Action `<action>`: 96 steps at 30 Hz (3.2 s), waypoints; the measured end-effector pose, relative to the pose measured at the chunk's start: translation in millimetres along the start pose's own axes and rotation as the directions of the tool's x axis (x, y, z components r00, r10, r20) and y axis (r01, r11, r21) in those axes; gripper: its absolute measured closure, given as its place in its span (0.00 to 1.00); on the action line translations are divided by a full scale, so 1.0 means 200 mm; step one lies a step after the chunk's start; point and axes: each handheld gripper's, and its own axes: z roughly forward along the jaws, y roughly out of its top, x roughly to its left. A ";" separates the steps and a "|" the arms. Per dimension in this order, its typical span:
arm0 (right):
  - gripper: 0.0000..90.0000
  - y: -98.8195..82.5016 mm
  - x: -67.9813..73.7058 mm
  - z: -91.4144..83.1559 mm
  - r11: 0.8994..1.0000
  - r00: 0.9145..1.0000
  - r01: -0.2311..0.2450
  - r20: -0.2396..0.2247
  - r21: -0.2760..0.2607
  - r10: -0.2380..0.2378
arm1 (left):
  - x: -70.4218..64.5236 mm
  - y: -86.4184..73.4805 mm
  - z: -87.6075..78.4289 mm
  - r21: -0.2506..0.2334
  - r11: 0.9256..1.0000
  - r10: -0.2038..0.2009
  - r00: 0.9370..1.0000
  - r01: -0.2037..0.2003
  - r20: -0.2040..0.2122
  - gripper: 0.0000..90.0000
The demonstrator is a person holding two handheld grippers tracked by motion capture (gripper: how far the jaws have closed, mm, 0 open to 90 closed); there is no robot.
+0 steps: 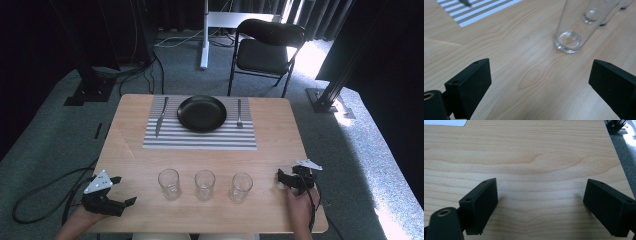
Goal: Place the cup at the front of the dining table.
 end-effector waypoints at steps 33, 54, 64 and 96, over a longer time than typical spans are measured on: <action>0.13 0.00 0.00 0.00 1.000 1.000 -0.004 0.004 -0.002 0.004 | -0.15 0.28 0.09 -0.028 0.996 0.092 0.990 -0.089 0.112 0.05; 0.13 0.00 0.00 0.00 1.000 1.000 -0.004 0.004 -0.002 0.004 | -0.23 0.45 0.17 -0.036 0.989 0.147 0.973 -0.143 0.178 0.05; 0.13 0.00 0.00 0.00 1.000 1.000 -0.004 0.004 -0.002 0.004 | -0.27 0.50 0.22 -0.026 0.984 0.176 0.963 -0.175 0.202 0.05; 0.13 0.00 0.00 0.00 1.000 1.000 -0.004 0.004 -0.002 0.004 | -0.40 0.67 0.39 -0.002 0.975 0.214 0.936 -0.223 0.279 0.05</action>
